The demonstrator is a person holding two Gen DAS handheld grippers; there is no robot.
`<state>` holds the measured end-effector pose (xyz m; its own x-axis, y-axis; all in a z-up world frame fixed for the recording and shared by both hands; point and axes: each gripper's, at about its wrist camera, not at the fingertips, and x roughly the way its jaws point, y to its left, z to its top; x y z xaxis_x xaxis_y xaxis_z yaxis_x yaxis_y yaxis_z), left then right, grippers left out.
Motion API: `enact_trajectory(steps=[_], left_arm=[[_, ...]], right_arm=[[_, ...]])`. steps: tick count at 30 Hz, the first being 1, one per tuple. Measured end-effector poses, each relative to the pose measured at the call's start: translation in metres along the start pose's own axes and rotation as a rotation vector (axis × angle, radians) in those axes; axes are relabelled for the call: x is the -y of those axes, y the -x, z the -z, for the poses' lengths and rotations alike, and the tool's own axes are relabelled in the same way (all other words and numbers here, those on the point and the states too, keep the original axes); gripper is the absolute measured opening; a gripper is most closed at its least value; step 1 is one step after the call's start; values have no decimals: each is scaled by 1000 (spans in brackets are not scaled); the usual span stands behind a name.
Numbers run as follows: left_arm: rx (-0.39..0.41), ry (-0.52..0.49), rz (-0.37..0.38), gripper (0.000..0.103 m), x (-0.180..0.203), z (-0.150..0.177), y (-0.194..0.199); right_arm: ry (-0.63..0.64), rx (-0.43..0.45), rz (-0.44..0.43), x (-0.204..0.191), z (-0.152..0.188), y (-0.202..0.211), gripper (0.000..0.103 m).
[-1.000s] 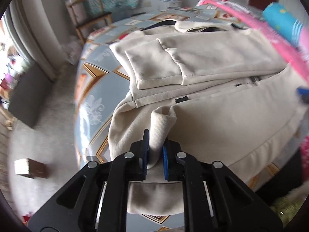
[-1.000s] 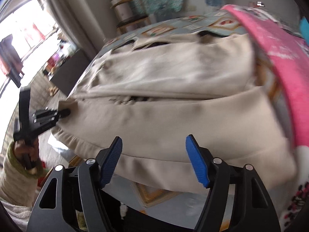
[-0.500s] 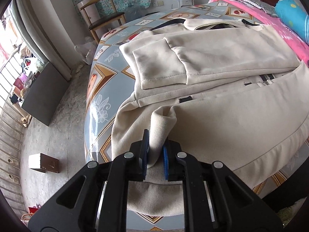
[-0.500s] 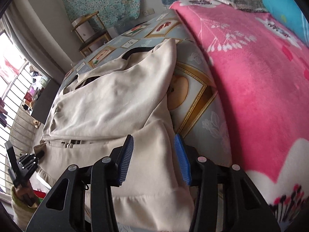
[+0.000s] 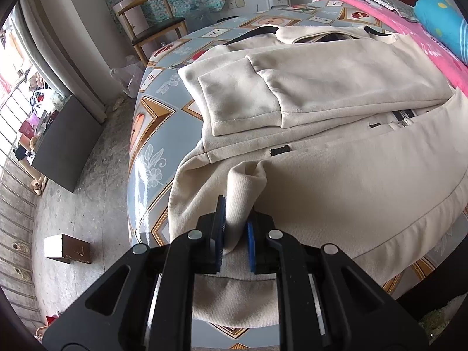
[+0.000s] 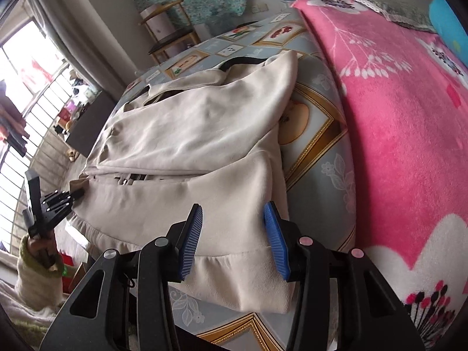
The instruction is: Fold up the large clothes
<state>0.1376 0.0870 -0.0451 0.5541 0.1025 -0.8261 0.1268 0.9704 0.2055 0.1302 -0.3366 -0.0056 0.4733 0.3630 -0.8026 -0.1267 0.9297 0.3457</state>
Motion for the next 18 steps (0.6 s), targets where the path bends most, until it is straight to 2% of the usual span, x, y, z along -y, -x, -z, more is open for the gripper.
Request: enact_trajectory(steps=[6, 10, 13, 18], left_arm=[[6, 10, 8, 12, -1, 0, -1], [7, 18, 23, 12, -4, 0, -1], [9, 18, 27, 12, -5, 1, -1], [10, 17, 27, 12, -5, 1, -2]], right_arm=[[-104, -13, -69, 25, -18, -23, 44], [-157, -58, -139, 33, -19, -34, 44], [-129, -91, -184, 29, -13, -27, 44], [-63, -146, -175, 25, -2, -19, 44]])
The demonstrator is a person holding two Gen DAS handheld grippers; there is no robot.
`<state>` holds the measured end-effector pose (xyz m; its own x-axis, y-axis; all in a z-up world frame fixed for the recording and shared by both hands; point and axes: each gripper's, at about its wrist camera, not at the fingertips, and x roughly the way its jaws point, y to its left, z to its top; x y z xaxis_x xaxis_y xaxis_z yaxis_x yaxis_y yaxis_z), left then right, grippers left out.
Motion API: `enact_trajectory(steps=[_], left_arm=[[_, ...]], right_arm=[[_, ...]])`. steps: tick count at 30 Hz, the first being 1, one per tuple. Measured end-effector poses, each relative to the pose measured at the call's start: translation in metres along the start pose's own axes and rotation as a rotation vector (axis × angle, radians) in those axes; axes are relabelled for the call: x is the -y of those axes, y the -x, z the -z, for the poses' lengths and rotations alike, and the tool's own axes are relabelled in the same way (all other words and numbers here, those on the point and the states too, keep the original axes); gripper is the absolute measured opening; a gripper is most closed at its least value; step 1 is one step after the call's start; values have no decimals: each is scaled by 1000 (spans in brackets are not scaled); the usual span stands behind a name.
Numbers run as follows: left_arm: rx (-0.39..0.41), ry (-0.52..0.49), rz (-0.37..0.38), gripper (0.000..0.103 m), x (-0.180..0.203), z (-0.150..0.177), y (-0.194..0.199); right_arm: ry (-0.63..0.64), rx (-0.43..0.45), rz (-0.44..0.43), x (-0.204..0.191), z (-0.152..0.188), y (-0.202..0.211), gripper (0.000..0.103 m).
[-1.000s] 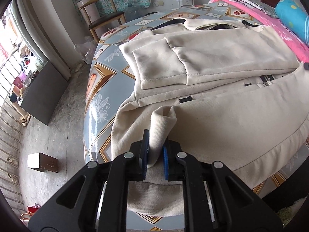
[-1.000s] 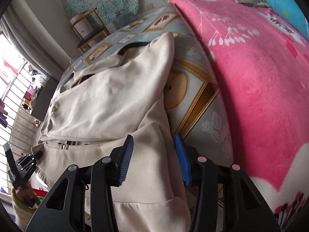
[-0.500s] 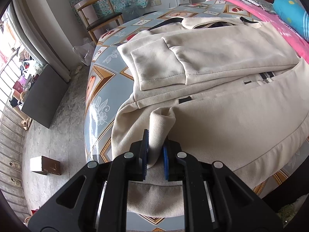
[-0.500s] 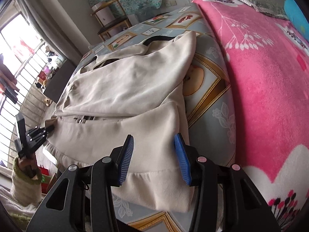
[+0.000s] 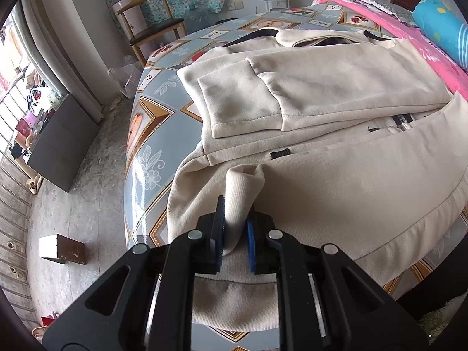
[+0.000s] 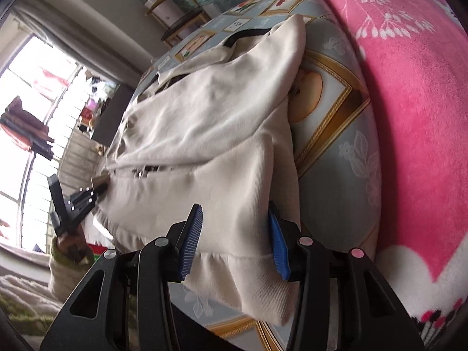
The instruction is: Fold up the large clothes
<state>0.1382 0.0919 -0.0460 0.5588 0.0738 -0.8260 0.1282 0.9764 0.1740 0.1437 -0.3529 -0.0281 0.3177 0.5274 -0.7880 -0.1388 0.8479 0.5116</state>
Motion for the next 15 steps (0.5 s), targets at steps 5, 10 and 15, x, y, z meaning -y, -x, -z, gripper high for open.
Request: enact_trajectory(steps=[5, 10, 15], left_arm=[[1, -2, -5, 12, 0, 0, 0], [-2, 3, -10, 12, 1, -2, 0], [-6, -3, -20, 12, 3, -2, 0]], right_arm=[[-18, 21, 29, -1, -9, -11, 37], [-1, 15, 109, -6, -16, -21, 29], [89, 29, 215, -25, -10, -15, 21]])
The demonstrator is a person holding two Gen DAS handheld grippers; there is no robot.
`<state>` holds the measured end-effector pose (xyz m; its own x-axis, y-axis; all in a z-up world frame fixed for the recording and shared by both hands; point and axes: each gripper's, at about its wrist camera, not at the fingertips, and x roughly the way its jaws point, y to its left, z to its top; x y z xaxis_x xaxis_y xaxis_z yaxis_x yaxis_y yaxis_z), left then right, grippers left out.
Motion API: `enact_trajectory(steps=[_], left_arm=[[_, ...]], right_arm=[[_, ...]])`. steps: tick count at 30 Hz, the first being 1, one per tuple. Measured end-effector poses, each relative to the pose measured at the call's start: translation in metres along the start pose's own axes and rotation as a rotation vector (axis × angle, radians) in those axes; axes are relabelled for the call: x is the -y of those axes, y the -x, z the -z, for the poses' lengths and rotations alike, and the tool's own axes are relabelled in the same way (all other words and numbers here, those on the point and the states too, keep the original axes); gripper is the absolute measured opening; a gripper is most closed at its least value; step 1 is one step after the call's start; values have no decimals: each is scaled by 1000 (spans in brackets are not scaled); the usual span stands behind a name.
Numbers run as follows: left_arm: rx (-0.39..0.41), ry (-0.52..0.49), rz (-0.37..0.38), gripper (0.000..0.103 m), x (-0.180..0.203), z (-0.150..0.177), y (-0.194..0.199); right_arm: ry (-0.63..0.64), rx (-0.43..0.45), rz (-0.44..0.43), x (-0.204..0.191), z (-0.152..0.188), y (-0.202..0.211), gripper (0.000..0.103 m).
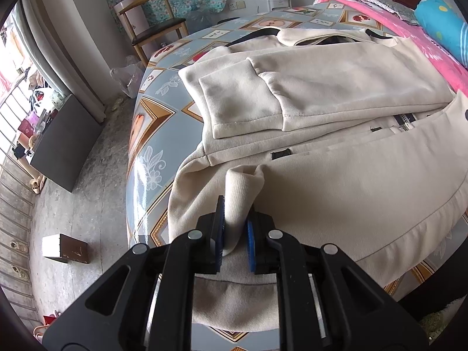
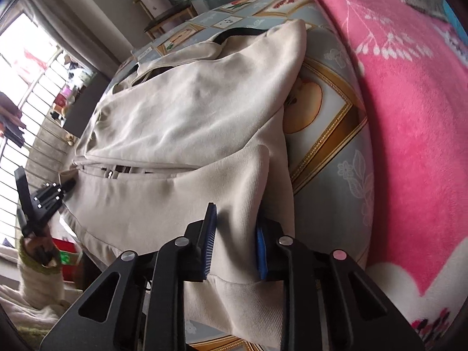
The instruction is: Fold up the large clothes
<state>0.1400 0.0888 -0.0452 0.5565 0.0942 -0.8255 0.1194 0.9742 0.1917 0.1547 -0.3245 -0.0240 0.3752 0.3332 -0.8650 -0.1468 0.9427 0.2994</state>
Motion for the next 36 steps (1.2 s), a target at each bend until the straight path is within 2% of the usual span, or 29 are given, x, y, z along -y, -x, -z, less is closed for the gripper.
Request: enact_trajectory(steps=[5, 10, 19, 23, 26, 29, 36], left_arm=[[1, 0, 1, 12, 0, 0, 0], [0, 3, 3, 12, 0, 0, 0], [1, 2, 2, 12, 0, 0, 0], [3, 2, 1, 12, 0, 0, 0], [15, 6, -1, 12, -1, 1, 1], [56, 17, -7, 8, -3, 5, 11], [215, 63, 34, 6, -21, 26, 83]], right_arm=[[33, 15, 137, -12, 2, -4, 19], [66, 51, 188, -25, 4, 0, 11], [186, 49, 361, -43, 9, -16, 10], [250, 71, 443, -57, 14, -18, 8], [268, 111, 470, -67, 17, -6, 6], [270, 171, 478, -76, 23, 16, 6], [218, 321, 472, -94, 51, 79, 6]])
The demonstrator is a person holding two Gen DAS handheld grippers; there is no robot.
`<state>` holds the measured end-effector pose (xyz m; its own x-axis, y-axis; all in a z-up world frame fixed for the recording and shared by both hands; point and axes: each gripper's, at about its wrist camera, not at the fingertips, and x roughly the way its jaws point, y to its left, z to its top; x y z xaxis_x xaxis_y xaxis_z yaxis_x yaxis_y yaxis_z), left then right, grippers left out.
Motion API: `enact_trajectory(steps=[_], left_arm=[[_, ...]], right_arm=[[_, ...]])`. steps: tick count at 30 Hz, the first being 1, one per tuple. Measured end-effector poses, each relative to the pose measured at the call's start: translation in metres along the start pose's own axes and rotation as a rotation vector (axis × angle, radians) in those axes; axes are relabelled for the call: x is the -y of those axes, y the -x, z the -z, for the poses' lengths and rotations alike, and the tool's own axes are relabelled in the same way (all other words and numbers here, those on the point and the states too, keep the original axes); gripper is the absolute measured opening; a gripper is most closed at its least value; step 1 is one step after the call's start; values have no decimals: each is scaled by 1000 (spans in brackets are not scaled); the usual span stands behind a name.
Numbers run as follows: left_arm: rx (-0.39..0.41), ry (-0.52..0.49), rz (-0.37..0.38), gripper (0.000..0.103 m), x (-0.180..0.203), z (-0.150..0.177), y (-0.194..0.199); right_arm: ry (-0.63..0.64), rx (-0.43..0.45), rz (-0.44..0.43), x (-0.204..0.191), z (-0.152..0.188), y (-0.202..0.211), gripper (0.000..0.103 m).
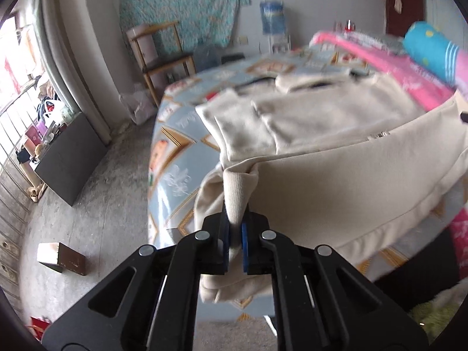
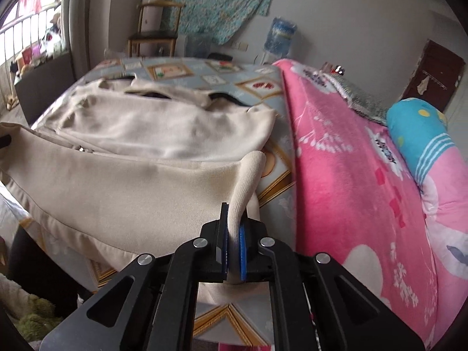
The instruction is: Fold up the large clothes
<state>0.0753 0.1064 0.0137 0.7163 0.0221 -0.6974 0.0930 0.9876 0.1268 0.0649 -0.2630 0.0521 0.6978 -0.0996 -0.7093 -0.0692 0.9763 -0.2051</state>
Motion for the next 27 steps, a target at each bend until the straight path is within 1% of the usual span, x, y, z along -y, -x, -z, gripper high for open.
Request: enact_trajectory(steps=[3, 6, 8, 10, 12, 14, 17, 18, 21, 24, 27], left_arm=[[45, 65, 42, 5, -12, -5, 24], [92, 75, 61, 5, -18, -20, 33], [116, 68, 66, 5, -20, -33, 34], [144, 54, 74, 5, -23, -52, 31], [173, 28, 75, 5, -27, -78, 21], [184, 8, 80, 5, -31, -104, 9], [167, 2, 107, 5, -38, -154, -28], [157, -8, 109, 5, -39, -169, -43], [125, -34, 102, 5, -40, -208, -87], [41, -39, 107, 5, -41, -239, -155], [-68, -32, 107, 5, -37, -243, -217]], right_arm=[[-48, 55, -4, 6, -3, 19, 6], [-54, 101, 5, 11, -15, 24, 6], [-48, 125, 3, 17, -30, 19, 6], [-38, 147, 3, 21, -50, 10, 6], [-27, 161, -1, 25, -72, -2, 6], [-13, 168, -2, 29, -102, -21, 6], [-9, 152, -24, 34, -147, -59, 6], [-19, 136, -41, 38, -168, -78, 6], [-48, 88, -71, 45, -209, -130, 6], [-67, 29, -85, 47, -227, -181, 6], [-69, -87, -92, 39, -228, -250, 6]])
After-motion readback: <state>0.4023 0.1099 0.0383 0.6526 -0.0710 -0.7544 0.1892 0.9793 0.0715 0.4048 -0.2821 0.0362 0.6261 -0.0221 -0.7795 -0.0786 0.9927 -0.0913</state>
